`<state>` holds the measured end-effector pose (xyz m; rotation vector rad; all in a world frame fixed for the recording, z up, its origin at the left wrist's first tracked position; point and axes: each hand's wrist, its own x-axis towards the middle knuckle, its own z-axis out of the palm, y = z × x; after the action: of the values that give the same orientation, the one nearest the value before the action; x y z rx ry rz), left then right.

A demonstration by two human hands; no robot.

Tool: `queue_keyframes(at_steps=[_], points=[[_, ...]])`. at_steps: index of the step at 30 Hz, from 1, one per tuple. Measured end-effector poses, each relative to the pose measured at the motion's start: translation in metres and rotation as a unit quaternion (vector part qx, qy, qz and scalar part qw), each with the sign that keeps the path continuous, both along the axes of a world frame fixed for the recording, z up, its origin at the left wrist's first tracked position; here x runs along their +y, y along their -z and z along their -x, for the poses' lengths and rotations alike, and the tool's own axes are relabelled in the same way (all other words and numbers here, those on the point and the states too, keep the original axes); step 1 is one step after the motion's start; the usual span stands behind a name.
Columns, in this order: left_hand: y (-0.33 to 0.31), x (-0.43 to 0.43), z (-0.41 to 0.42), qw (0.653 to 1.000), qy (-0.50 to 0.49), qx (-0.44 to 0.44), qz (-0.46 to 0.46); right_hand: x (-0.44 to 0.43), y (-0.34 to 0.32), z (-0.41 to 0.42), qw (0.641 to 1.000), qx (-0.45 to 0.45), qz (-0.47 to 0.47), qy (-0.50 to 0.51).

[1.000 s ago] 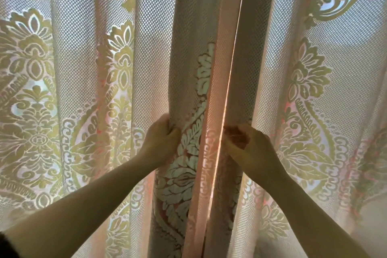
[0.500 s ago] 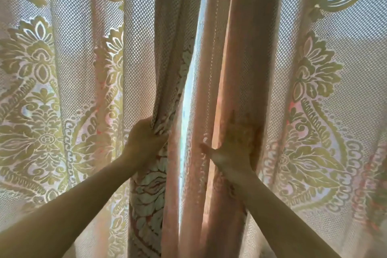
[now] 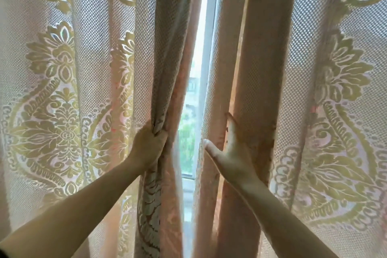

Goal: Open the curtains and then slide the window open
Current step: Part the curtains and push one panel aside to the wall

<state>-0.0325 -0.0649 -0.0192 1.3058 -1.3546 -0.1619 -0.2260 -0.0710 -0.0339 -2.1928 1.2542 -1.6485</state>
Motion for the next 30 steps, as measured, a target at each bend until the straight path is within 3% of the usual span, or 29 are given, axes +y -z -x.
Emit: queue_keyframes(at_steps=[4,10,16,19,23,30], points=[[0.005,0.006,-0.015,0.999,0.020,0.028,0.021,0.007,-0.003,-0.010,0.999,-0.025,-0.012,-0.026],[0.010,0.015,-0.053,0.993,-0.096,-0.020,0.069,0.022,-0.004,-0.039,0.989,-0.060,0.136,0.000],[0.008,0.017,-0.109,0.980,-0.149,-0.007,0.128,0.009,-0.032,-0.100,0.988,-0.114,0.100,-0.013],[0.013,0.016,-0.127,0.988,-0.122,0.011,0.090,0.004,-0.054,-0.128,0.987,-0.125,0.096,-0.044],[0.018,0.010,-0.168,0.996,-0.065,-0.040,0.034,-0.008,-0.086,-0.193,0.990,-0.076,-0.016,-0.116],[0.020,-0.003,-0.217,0.996,0.003,-0.082,0.041,-0.047,-0.114,-0.270,0.981,-0.140,-0.050,-0.126]])
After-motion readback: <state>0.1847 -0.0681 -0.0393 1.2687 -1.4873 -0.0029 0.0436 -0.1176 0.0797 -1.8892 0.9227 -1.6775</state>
